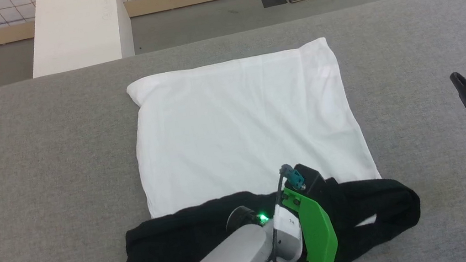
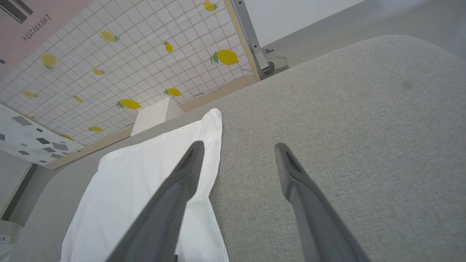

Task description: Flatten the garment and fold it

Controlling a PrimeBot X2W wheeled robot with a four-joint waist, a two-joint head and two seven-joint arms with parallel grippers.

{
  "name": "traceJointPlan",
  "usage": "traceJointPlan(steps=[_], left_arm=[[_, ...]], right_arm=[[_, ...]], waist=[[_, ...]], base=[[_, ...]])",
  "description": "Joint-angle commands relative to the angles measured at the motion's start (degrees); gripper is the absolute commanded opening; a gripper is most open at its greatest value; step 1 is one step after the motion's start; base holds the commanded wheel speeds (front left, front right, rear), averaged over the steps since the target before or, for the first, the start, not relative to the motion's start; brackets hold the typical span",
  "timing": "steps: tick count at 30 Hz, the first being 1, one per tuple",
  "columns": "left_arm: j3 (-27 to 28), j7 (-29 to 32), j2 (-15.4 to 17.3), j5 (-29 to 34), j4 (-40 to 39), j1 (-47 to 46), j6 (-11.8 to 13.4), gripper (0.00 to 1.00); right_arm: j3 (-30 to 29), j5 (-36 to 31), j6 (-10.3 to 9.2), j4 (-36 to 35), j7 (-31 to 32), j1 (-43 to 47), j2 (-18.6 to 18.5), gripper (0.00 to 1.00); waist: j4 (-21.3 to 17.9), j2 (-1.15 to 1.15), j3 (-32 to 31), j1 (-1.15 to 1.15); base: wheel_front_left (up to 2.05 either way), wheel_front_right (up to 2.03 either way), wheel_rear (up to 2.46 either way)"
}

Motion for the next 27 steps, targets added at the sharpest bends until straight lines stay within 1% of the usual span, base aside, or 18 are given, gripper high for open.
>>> traceJointPlan(steps=[1, 4, 6, 8, 11, 14, 17, 19, 20, 21, 25, 27], left_arm=[[-0.4, 0.8, -0.1, -2.0, 0.1, -0.9, -0.2, 1.0], [1.1, 0.0, -0.1, -6.0, -1.1, -2.3, -0.1, 1.0], [3.3, -0.8, -0.1, -9.6, -2.3, -3.4, 0.0, 1.0], [5.9, -1.8, -0.1, -12.1, -2.9, -5.0, 0.2, 1.0], [11.7, -5.3, 0.3, -14.5, -3.0, -7.4, 0.9, 1.0], [16.7, -10.1, 2.9, -14.6, -2.8, -9.1, 1.3, 1.0], [22.0, -16.9, 6.3, -14.0, -2.8, -9.6, 1.4, 1.0], [24.3, -21.2, 9.4, -12.2, -2.3, -9.2, 1.5, 1.0], [25.3, -22.6, 10.4, -12.1, -2.1, -8.7, 1.7, 1.0], [26.9, -24.9, 11.7, -11.7, -2.0, -8.2, 2.1, 1.0], [29.8, -31.4, 17.1, -8.6, -2.4, -5.3, 4.0, 1.0], [30.9, -34.2, 19.2, -7.2, -3.2, -3.9, 5.1, 1.0]], right_arm=[[-0.1, 0.4, -0.06, 0.2, -0.5, -0.2, 0.0, 1.0], [-0.2, 0.2, -0.06, 0.6, -0.5, 0.1, 0.0, 1.0], [-0.2, 0.2, -0.06, 0.8, -0.5, 0.2, 0.0, 1.0], [-0.1, 0.2, -0.06, 0.9, -0.4, 0.3, 0.0, 1.0], [0.2, 0.1, -0.06, 1.1, -0.2, 0.5, 0.0, 1.0], [0.8, 0.1, -0.06, 1.3, 0.0, 0.5, 0.0, 1.0], [1.7, -0.1, -0.06, 1.5, 0.3, 0.1, 0.0, 1.0], [2.2, -0.4, -0.06, 1.8, 0.2, -0.3, 0.0, 1.0], [2.5, -0.4, -0.06, 2.0, 0.3, -0.4, 0.0, 1.0], [2.7, -0.6, -0.06, 2.1, 0.4, -0.6, 0.0, 1.0], [3.2, -1.2, -0.06, 2.4, 0.2, -1.2, 0.0, 1.0], [3.4, -1.5, -0.06, 2.5, 0.4, -1.5, 0.0, 1.0]], waist=[[0.4, 0.0, -0.2, 0.0], [1.1, 0.0, -1.0, 0.0], [1.7, 0.0, -1.6, 0.0], [2.2, 0.0, -2.1, 0.0], [3.2, 0.0, -3.1, 0.0], [3.7, 0.0, -3.5, 0.0], [4.1, 0.0, -3.3, 0.0], [4.3, 0.0, -3.1, 0.0], [4.4, 0.0, -3.0, 0.0], [4.5, 0.0, -2.8, 0.0], [4.8, 0.0, -1.7, 0.0], [4.9, 0.0, -0.9, 0.0]], base=[[0.0, 0.0, 0.0], [0.0, 0.0, 0.0], [0.0, 0.0, 0.0], [0.0, 0.0, 0.0], [0.0, 0.0, 0.0], [0.0, 0.0, 0.0], [0.0, 0.0, 0.0], [0.0, 0.0, 0.0], [0.0, 0.0, 0.0], [0.0, 0.0, 0.0], [0.0, 0.0, 0.0], [0.0, 0.0, 0.0]])
